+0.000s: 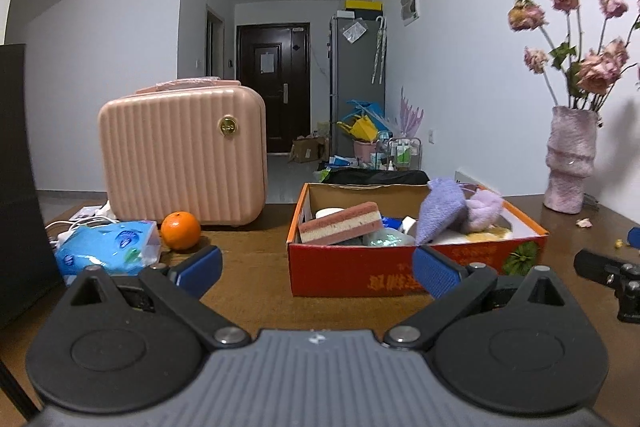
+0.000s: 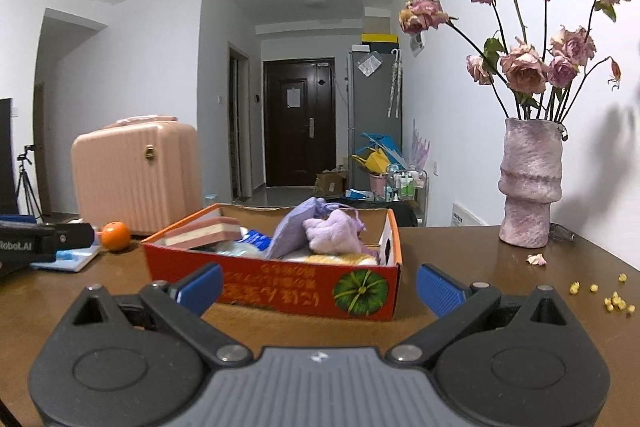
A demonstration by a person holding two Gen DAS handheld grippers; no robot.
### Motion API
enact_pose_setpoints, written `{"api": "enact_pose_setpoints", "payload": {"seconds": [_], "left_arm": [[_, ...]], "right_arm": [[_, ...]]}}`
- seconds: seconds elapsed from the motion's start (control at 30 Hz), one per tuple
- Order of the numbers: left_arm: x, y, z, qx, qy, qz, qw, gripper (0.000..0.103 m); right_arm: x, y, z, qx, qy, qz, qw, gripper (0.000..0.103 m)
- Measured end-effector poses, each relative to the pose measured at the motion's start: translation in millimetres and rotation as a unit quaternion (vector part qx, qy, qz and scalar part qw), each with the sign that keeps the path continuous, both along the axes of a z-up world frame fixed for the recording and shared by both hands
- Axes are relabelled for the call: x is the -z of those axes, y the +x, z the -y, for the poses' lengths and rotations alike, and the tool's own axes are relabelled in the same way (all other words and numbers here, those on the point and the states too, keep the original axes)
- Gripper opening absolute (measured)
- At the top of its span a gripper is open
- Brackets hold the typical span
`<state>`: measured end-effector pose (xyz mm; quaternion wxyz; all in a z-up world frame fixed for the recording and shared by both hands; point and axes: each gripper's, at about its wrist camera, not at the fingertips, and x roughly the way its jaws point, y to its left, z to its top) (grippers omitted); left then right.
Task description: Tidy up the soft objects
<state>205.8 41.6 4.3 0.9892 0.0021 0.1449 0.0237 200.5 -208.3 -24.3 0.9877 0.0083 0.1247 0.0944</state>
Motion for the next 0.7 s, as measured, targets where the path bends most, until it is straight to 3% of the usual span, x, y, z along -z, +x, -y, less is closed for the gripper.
{"api": "enact_pose_setpoints", "payload": {"seconds": [0.33,0.7], "left_arm": [[1.5,-70.1,-3.5,0.004,-0.011,0.009,0.9999,0.103],[8.6,-111.0,2.6,0.012,0.002,0.031,0.9994,0.103]], "right_arm": [[-1.3,-63.5,0.7,-0.001,0.011,0.017,1.000,0.103],[8.6,-86.2,-6.6,-0.003,0.001,0.008,1.000,0.103]]}}
